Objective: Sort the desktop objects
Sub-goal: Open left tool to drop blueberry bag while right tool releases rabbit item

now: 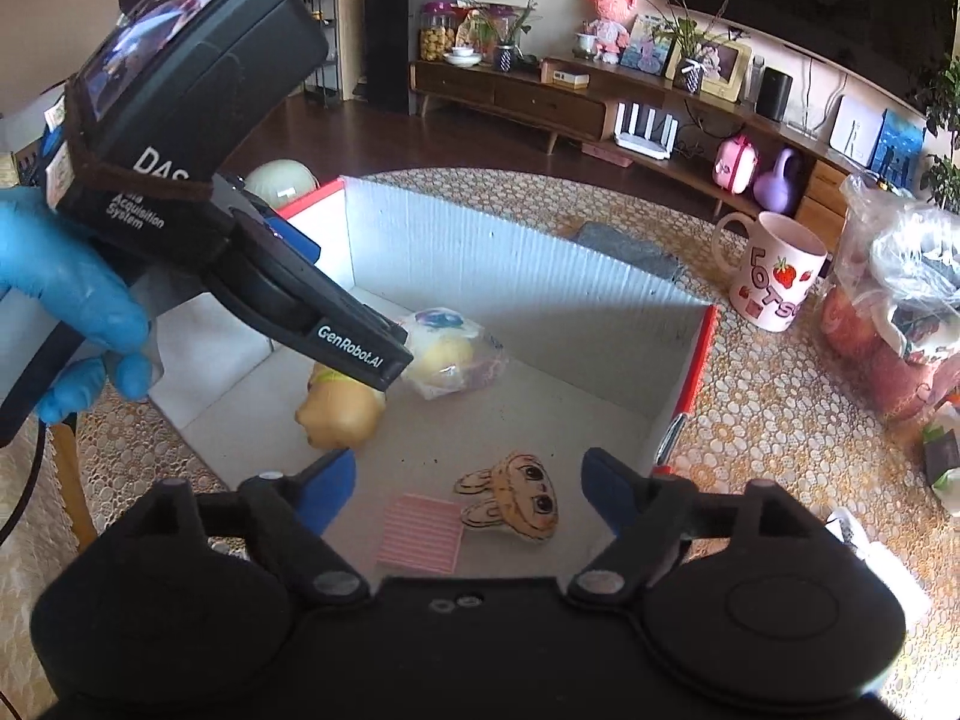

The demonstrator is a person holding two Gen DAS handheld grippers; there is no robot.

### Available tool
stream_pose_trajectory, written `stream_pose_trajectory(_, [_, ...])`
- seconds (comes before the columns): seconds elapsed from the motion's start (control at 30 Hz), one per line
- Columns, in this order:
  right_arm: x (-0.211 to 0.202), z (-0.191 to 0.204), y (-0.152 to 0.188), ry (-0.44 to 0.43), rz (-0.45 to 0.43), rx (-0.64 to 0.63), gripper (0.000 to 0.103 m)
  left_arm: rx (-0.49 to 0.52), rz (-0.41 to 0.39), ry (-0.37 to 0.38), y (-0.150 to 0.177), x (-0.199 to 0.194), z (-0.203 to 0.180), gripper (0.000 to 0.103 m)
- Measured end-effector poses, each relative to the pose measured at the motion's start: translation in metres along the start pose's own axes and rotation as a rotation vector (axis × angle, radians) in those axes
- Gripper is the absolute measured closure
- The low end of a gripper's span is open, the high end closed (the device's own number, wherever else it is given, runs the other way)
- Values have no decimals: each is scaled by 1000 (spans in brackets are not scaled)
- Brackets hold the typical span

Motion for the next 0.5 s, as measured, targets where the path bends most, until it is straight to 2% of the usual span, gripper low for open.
stream_pose_trajectory(0.3, [-32, -9, 6, 2, -54, 5, 15, -40, -37, 0, 7, -28, 1, 28])
stream_pose_trajectory(0.37, [-40, -11, 8, -3, -69, 19, 10, -45, -48, 1, 9, -36, 0, 28])
stream_pose_trajectory(0.5, [-58, -13, 13, -16, -102, 30, 7, -52, -66, 15, 17, -50, -3, 28])
Point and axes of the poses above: each gripper's, at about its wrist camera, not at the fingertips, and x roughly the way its jaws point, z to its left, y to its underside, the point moved 3 cm from there along x, roughly the way its jaws point, and after that the axes turned 3 degrees about z, right-handed, at the moved point
